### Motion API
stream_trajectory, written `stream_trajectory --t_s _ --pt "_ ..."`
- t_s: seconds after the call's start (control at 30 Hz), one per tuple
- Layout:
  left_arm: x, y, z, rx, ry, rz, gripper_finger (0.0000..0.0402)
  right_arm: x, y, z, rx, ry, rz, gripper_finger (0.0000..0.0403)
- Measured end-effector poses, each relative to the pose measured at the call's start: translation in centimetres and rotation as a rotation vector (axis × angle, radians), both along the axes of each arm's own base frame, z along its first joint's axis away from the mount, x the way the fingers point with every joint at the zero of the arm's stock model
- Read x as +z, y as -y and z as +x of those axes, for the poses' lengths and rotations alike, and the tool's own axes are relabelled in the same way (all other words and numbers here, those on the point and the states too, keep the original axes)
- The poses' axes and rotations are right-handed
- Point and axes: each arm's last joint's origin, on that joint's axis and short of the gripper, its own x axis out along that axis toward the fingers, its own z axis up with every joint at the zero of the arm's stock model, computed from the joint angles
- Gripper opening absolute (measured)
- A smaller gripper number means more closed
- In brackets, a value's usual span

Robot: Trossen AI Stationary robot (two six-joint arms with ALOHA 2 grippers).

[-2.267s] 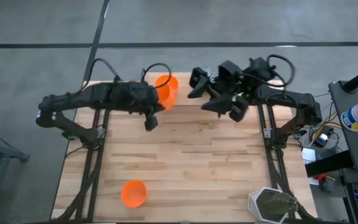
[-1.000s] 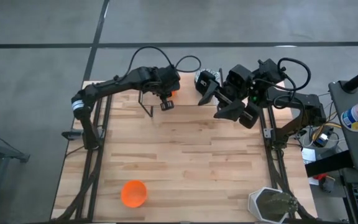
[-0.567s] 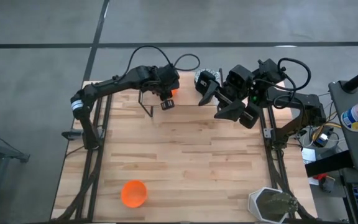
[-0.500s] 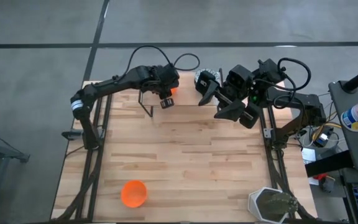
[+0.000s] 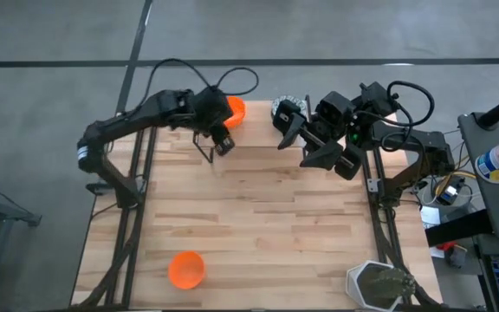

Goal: Pick & Place Mini bowls
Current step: Stack the orange bowl on top of the orange bowls on the shelf

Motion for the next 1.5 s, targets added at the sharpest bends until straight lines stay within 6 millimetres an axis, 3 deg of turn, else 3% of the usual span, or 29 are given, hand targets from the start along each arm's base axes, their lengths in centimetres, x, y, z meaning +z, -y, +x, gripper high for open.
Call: stream_trajectory --t_s 0.23,0.5,0.8,1.07,1.5 --pt "1.0 5.7 -2.5 -0.086 0.003 -0.167 0.0117 0.0 0.0 0.0 0.000 0.002 -0.004 0.0224" --pt "-1.1 11.4 -4.1 -0.231 -0.068 -0.239 0.0117 0.0 0.2 0.0 -0.004 -0.006 -0.001 0.0224" --pt "-8.2 16.8 -6.1 -0.326 -0.308 -0.465 0.0117 -0.4 0.3 0.3 -0.002 -0.058 0.005 0.0224" --pt "-14.4 21.3 -7.4 -0.407 -0.349 -0.619 0.0117 -0.4 0.3 0.3 -0.001 -0.061 0.008 0.0224" --pt "-20.5 22.5 -8.5 -0.304 -0.349 -0.676 0.0117 -0.6 0.3 0.4 -0.002 -0.081 0.009 0.0224"
